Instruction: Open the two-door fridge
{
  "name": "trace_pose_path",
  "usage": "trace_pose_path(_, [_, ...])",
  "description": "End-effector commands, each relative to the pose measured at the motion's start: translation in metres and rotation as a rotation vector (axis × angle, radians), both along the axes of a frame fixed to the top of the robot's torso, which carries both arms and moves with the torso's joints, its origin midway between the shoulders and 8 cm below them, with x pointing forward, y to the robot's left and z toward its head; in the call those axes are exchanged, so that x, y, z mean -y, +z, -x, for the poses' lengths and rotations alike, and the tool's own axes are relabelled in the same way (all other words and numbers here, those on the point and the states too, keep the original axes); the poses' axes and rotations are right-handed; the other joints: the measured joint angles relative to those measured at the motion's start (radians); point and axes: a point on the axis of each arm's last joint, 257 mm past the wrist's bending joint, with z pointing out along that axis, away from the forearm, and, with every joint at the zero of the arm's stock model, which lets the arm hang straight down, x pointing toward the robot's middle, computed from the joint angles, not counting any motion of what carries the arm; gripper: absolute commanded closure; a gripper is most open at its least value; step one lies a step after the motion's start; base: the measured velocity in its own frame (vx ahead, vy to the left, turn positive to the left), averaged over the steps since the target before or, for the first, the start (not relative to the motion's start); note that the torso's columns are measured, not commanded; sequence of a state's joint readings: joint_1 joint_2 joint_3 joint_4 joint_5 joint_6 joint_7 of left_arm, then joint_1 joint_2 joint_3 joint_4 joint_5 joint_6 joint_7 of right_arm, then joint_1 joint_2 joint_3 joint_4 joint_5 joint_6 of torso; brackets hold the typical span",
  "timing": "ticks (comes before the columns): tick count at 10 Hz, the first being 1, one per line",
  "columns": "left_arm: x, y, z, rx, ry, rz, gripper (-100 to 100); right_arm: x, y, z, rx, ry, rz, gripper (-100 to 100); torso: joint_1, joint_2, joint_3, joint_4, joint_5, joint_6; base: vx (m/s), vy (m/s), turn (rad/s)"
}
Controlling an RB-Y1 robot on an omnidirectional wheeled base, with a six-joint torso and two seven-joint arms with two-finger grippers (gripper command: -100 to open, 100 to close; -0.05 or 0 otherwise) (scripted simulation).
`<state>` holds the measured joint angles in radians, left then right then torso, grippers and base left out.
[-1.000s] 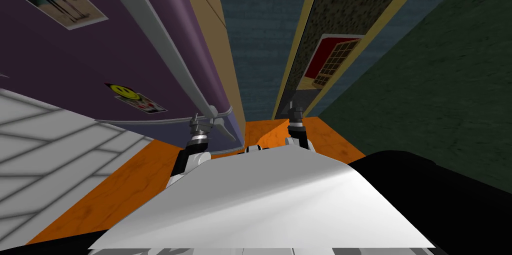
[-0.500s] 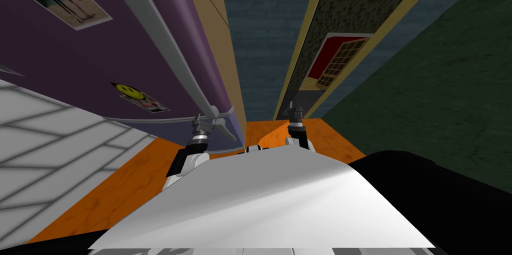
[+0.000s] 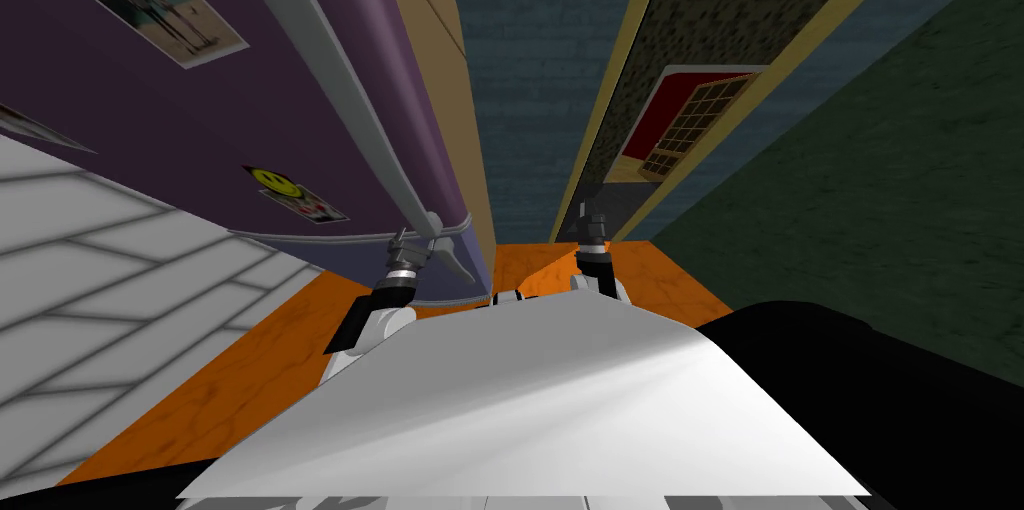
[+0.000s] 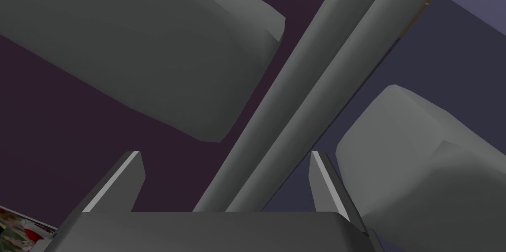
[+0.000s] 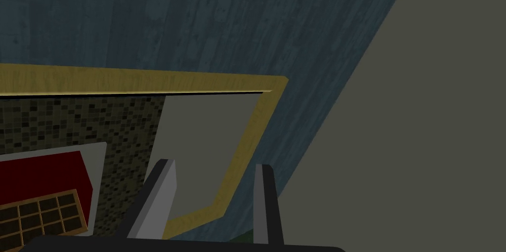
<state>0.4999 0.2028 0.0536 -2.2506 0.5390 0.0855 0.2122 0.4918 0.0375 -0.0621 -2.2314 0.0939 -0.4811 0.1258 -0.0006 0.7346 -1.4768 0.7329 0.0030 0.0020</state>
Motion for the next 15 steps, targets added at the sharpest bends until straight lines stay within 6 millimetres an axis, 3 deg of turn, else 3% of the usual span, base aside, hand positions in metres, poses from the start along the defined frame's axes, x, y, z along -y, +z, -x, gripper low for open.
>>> trace_pose_path(1, [0.006, -0.014, 0.001, -0.057, -0.021, 0.023, -100, 0.000, 0.000, 0.000, 0.000, 0.000, 0.000, 0, 0.000, -0.001, 0.000, 0.000, 0.000, 0.000, 0.017, -0.001, 0.047])
trace_pose_path(9, [0.027, -0.031, 0.009, -0.171, -0.086, 0.091, -100, 0.000, 0.000, 0.000, 0.000, 0.000, 0.000, 0, -0.003, -0.001, 0.000, -0.002, 0.000, 0.002, 0.020, -0.002, 0.053])
trace_pose_path(15, [0.044, -0.033, 0.017, -0.226, -0.132, 0.141, -100, 0.000, 0.000, 0.000, 0.000, 0.000, 0.000, 0, -0.006, 0.001, 0.001, -0.001, -0.001, 0.003, 0.015, -0.001, 0.045])
